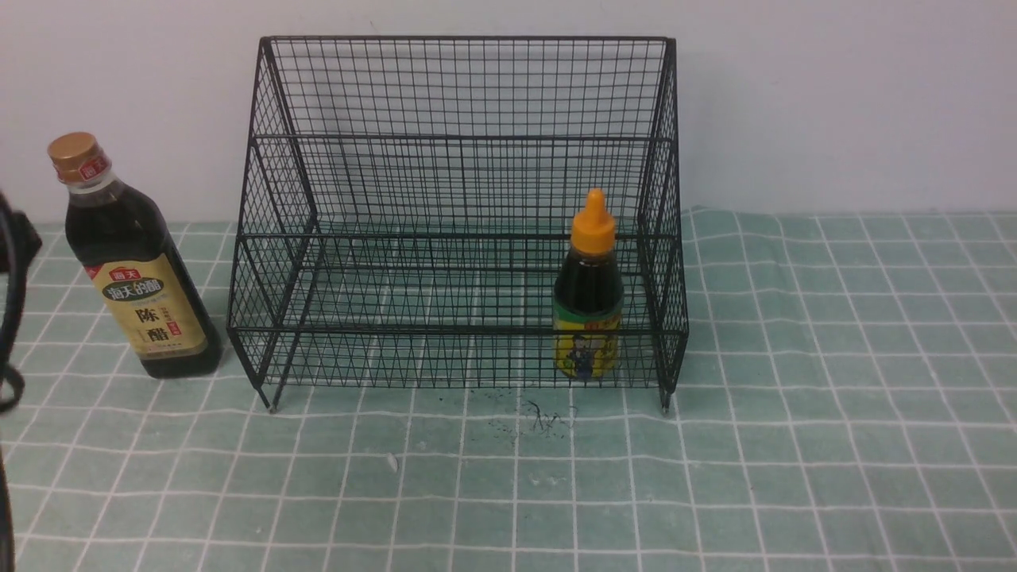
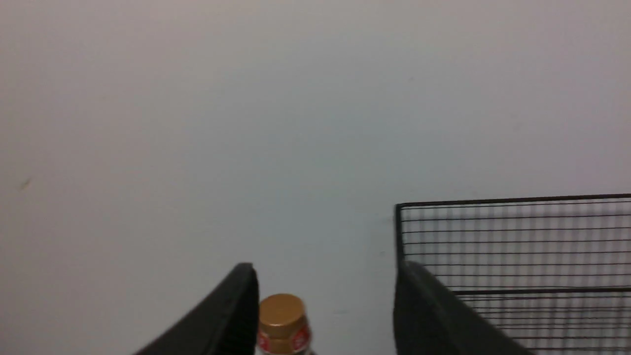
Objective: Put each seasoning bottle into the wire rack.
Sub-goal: Use the left arm to grab the condiment bottle closest to it
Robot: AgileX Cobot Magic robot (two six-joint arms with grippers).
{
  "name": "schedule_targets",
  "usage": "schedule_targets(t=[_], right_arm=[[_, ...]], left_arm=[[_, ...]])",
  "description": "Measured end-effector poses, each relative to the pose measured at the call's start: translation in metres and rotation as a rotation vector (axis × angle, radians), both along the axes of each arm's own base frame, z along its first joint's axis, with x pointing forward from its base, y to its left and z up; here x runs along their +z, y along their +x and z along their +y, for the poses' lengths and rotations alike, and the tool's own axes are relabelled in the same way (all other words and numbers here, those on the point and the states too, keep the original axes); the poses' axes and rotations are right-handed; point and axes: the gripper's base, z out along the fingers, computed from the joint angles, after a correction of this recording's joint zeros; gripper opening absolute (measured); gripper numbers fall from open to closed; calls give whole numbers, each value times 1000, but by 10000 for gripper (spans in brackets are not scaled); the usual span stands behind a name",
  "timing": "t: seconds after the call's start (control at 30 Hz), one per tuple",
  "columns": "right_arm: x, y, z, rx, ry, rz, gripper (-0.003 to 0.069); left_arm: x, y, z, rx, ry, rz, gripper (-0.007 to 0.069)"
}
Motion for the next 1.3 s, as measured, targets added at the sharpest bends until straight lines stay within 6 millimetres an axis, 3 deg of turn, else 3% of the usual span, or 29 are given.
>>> schedule_targets(t=[0.2,0.43,0.67,1.03,1.17,1.3], right_arm=[[0,0,0,0,0,0,-15],[0,0,0,0,0,0,-15],[0,0,0,0,0,0,-15],[0,0,0,0,0,0,-15],[0,0,0,0,0,0,-15],[0,0,0,0,0,0,-15]], left_arm=[[-5,57,21,82,-66,90,566],[-18,104,26,89,-64,127,593],[-39,133,30,88,-46,158,592],[-75,150,30,64,-58,264,592],[-85,154,30,64,-61,293,540],[-86,156,30,66,-85,283,299]])
